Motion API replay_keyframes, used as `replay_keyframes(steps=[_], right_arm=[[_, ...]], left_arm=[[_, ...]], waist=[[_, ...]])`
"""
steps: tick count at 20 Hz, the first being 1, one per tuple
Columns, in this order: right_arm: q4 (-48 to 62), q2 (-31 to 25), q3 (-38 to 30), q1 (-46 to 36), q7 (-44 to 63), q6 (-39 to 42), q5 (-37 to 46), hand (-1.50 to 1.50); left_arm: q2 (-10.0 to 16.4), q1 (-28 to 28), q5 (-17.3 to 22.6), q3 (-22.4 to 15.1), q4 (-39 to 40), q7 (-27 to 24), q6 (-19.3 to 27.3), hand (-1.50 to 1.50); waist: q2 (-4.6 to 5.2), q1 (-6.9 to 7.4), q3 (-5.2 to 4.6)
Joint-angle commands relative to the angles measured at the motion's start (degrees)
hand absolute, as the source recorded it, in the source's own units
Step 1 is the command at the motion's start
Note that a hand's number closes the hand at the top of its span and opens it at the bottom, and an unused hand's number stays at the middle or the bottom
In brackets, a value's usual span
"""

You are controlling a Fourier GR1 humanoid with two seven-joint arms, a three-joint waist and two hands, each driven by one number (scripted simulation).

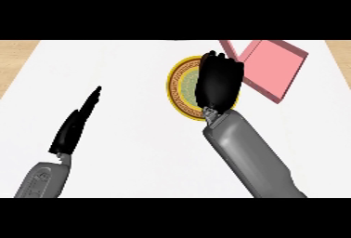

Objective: Pick the sweet potato from the plate and place it in the cardboard box

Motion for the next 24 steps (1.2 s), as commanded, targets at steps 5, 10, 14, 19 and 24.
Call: replay_keyframes(steps=[5,10,14,19,24], right_arm=[[13.62,-1.62,-15.13,-19.09,8.11,0.25,3.78,1.5],[18.0,-4.37,-19.98,-20.48,4.54,-1.08,3.29,1.5],[24.14,-7.94,-24.91,-22.96,1.93,-1.19,2.32,1.5],[28.6,-11.0,-27.28,-16.88,-3.0,-5.74,1.51,1.5],[28.97,-9.18,-36.99,-13.28,-3.17,-4.62,-8.81,-1.5]], left_arm=[[-0.27,2.13,-0.29,0.31,-2.18,0.54,0.85,0.0],[-0.06,1.82,-0.01,1.8,0.38,-0.16,0.42,0.0],[-1.96,0.41,-1.84,0.55,1.24,0.07,1.91,0.0],[-2.92,-1.21,-2.8,1.35,2.88,0.56,3.43,0.0],[-1.75,3.68,-1.92,0.76,-1.68,-0.81,1.41,0.0]], waist=[[-0.24,-0.66,0.08],[-0.41,-2.33,0.1],[-0.26,-2.29,0.1],[-0.12,-2.66,0.11],[-0.35,-2.15,0.19]])
